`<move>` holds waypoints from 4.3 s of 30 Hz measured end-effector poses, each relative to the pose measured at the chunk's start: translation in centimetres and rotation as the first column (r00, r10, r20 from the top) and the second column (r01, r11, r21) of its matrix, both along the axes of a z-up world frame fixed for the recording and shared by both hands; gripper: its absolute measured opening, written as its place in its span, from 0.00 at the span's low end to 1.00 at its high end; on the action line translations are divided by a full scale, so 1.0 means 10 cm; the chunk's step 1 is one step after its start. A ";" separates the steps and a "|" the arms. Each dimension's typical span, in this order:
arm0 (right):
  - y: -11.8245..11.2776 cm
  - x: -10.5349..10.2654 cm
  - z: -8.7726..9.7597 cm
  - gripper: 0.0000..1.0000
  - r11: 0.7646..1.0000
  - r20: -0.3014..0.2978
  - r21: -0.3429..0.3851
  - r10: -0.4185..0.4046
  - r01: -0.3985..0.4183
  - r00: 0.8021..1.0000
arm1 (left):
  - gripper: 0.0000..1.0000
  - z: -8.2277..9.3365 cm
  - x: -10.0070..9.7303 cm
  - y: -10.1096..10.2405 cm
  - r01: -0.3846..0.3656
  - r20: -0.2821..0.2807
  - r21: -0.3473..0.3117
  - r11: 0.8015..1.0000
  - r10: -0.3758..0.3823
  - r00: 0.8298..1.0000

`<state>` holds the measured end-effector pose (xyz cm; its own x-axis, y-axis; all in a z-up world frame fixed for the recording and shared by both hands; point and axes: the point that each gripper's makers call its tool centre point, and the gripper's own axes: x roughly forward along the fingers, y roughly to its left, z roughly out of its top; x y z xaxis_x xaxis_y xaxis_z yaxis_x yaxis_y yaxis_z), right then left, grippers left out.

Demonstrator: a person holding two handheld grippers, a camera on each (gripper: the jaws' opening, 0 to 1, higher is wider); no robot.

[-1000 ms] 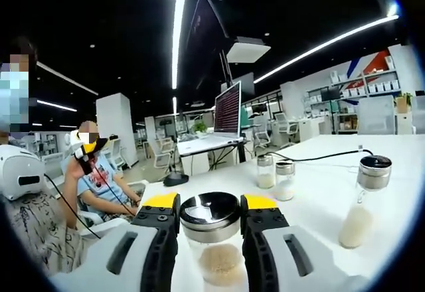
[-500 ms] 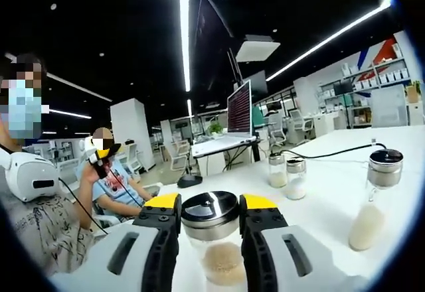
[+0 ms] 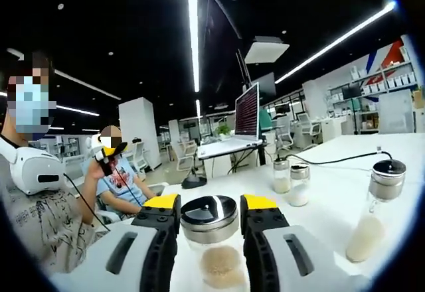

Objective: Rotate the seasoning bottle until the label or dispensing opening points toward the visible target arrow and the bottle remains upright within the marked orientation range

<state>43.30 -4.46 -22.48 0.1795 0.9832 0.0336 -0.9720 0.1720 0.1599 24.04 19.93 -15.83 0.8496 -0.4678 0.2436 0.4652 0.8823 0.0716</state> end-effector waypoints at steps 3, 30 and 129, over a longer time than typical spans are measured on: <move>0.01 -0.04 0.06 0.57 0.998 0.019 0.026 -0.060 0.060 0.998 | 0.26 -0.01 0.02 0.00 0.001 -0.005 0.002 1.000 -0.001 1.000; 0.08 0.08 -0.07 0.59 0.892 0.055 0.052 -0.452 0.449 0.890 | 0.26 -0.03 0.02 -0.10 0.004 -0.010 0.016 1.000 -0.004 1.000; 0.10 0.04 -0.01 0.59 0.998 -0.025 0.069 0.009 -0.007 1.000 | 0.26 -0.06 0.04 -0.09 0.014 -0.020 0.007 1.000 -0.014 1.000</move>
